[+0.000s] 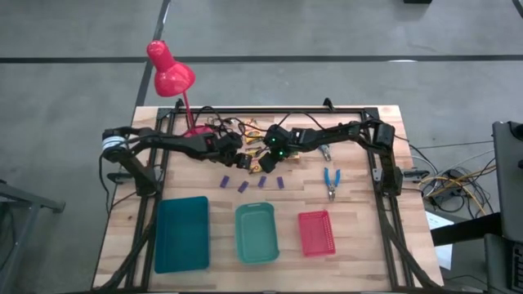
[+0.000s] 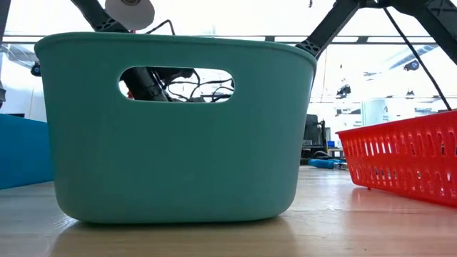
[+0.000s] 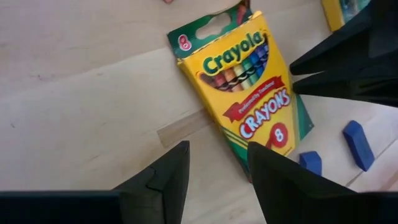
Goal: Pick & Place School Supplies
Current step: Put the crayon box into the blue bin
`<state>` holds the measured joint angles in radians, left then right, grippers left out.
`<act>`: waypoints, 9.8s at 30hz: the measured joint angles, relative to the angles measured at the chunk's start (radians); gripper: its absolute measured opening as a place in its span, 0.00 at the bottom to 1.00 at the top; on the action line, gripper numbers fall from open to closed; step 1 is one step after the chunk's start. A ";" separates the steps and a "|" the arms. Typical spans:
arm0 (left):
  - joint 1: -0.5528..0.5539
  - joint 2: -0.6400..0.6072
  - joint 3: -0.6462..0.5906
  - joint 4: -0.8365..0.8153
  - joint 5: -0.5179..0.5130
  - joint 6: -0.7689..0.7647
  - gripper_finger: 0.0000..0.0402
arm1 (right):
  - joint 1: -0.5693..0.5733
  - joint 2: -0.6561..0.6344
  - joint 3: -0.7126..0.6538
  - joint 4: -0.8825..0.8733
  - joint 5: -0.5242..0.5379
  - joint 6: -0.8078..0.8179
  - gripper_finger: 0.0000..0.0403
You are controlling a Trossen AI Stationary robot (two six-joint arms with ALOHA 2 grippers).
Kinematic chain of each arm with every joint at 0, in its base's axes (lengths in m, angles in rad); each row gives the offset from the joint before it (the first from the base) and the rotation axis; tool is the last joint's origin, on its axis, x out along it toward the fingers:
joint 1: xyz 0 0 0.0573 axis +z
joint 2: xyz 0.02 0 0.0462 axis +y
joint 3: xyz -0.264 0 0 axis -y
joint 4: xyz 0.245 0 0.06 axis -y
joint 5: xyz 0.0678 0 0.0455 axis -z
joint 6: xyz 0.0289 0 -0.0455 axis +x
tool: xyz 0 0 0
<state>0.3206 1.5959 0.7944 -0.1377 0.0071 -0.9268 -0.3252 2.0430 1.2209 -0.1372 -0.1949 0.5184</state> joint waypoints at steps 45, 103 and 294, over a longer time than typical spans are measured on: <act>0.005 0.137 -0.005 0.269 0.063 -0.013 0.42 | 0.000 0.001 -0.002 -0.040 0.038 0.002 0.17; 0.005 0.137 -0.006 0.282 0.064 -0.047 0.18 | 0.000 -0.060 -0.004 -0.032 0.055 0.001 0.17; 0.005 -0.160 -0.081 0.301 0.149 -0.043 0.38 | 0.103 0.048 -0.013 0.125 0.187 0.018 0.17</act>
<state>0.3260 1.4361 0.7132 0.1636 0.1562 -0.9695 -0.2226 2.0908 1.2077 -0.0119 -0.0080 0.5368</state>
